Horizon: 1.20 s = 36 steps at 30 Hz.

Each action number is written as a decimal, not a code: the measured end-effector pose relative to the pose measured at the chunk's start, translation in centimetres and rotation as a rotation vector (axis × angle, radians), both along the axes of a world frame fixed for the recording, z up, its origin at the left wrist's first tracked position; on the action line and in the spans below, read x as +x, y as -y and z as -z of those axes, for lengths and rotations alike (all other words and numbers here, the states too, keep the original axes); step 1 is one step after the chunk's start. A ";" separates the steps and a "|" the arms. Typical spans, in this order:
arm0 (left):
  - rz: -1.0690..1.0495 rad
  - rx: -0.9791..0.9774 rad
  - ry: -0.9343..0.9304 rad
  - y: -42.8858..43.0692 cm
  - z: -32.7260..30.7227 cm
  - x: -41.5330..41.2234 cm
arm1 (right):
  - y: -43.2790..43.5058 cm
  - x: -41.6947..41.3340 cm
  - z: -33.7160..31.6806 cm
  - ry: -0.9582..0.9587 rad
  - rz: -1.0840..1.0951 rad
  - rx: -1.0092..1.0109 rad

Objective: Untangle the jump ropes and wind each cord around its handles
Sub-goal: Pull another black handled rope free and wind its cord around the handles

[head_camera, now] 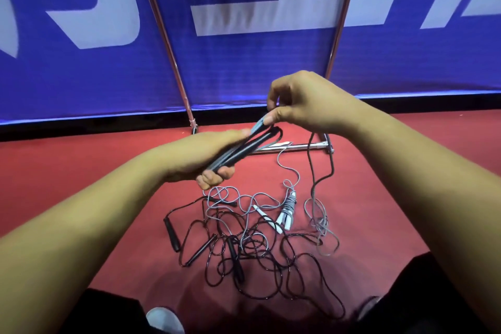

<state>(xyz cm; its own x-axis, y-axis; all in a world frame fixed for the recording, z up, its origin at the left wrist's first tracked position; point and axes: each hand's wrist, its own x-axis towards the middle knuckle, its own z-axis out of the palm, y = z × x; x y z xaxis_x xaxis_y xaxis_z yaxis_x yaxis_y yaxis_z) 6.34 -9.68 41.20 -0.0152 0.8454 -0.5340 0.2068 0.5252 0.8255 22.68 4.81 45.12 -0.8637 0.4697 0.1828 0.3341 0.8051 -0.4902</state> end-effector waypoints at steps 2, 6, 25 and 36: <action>0.017 -0.004 0.090 0.0 0.0 -0.3 | -0.1 0.1 -0.1 0.000 0.000 0.019; 0.159 0.139 -0.071 0.5 0.0 -0.9 | -0.2 0.3 -0.1 0.018 -0.038 0.006; -0.001 0.510 -0.943 1.3 -2.7 -4.3 | 2.7 -2.8 13.2 -0.030 -0.058 -1.075; 0.304 0.164 -1.416 -1.4 3.7 -5.9 | 7.9 -4.8 10.3 0.131 -0.120 -0.612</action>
<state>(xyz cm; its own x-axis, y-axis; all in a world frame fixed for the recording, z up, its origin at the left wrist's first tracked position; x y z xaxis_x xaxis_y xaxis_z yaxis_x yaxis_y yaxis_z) 0.47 -8.32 37.52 -0.2494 0.9605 -0.1233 0.9650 0.2359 -0.1144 17.89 -3.13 34.83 -0.9138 0.3541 -0.1988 0.3473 0.4276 -0.8346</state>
